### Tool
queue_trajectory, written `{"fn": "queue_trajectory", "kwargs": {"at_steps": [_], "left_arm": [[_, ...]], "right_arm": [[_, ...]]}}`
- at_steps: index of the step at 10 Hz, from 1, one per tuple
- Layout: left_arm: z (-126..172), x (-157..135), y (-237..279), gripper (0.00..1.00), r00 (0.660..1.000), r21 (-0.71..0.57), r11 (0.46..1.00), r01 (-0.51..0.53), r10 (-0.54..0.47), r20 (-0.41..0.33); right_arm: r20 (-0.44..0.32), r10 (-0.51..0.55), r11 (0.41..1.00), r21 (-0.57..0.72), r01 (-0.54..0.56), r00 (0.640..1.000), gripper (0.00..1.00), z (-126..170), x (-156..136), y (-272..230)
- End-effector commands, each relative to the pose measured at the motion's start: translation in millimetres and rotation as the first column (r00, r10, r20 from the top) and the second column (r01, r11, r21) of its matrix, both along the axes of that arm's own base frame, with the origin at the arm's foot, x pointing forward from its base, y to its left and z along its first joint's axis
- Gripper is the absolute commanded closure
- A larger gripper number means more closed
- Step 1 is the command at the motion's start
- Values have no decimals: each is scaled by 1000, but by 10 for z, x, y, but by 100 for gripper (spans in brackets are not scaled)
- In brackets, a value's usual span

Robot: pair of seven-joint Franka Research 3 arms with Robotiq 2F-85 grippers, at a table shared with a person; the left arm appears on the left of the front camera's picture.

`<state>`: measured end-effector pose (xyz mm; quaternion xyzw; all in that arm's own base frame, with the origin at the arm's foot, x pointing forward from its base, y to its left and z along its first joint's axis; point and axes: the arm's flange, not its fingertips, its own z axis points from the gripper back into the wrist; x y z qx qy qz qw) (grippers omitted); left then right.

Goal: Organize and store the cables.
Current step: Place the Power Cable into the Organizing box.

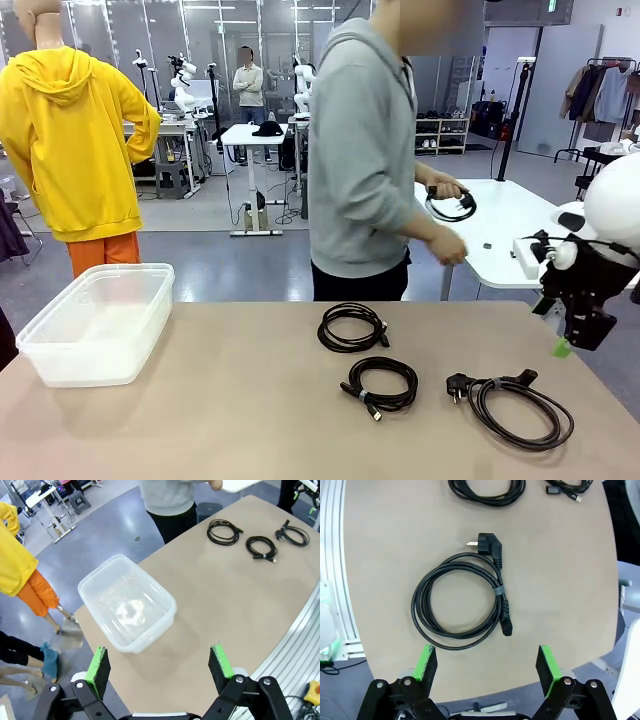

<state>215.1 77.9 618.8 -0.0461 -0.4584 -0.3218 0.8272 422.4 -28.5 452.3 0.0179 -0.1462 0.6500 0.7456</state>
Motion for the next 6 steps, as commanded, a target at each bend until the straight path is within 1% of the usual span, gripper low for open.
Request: {"fn": "queue_trajectory", "kwargs": {"at_steps": [1, 2, 6], "left_arm": [[4, -8, 8, 0, 1000, 6, 1000, -7, 7, 2], [4, -8, 8, 0, 1000, 6, 1000, -7, 7, 2], [4, -8, 8, 0, 1000, 6, 1000, -7, 7, 2]], "right_arm": [[17, 21, 1000, -6, -21, 1000, 0, -50, 83, 1], [0, 0, 1000, 0, 0, 1000, 0, 0, 0, 0], [-3, -12, 1000, -16, 12, 1000, 0, -35, 23, 7]]}}
